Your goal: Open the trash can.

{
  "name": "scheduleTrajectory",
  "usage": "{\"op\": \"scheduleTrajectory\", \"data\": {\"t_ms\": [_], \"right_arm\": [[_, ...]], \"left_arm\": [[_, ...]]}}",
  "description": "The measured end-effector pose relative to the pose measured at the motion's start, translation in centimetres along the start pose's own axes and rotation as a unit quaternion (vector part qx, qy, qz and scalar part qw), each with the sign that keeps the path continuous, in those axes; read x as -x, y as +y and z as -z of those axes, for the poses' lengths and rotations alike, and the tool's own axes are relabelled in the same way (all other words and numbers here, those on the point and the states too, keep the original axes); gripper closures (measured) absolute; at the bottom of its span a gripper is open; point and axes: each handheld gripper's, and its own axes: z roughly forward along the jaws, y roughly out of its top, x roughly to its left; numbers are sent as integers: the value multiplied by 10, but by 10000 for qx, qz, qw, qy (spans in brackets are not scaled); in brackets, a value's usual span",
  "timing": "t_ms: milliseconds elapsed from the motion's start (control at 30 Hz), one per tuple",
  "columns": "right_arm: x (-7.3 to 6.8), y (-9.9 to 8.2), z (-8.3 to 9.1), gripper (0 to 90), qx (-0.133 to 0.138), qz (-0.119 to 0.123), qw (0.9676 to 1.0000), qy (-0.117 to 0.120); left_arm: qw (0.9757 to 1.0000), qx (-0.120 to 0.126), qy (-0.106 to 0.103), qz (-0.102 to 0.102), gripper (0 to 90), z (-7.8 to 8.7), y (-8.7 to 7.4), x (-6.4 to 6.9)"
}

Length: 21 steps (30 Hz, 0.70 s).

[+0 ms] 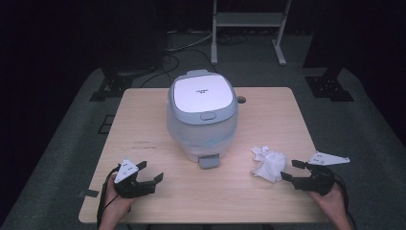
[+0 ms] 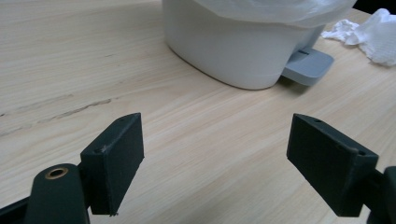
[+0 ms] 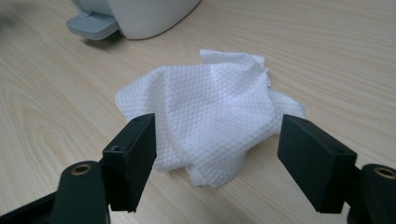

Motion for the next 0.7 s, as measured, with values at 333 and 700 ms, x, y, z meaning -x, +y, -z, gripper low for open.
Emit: {"op": "scheduleTrajectory", "data": {"t_ms": [333, 700], "right_arm": [[-1, -1, -1, 269, -18, 14, 10000, 1], [-2, 1, 0, 266, 20, -26, 10000, -53]], "left_arm": [[9998, -23, -130, -149, 181, -7, 6, 11], [9987, -61, -369, -336, 181, -18, 17, 28]]}}
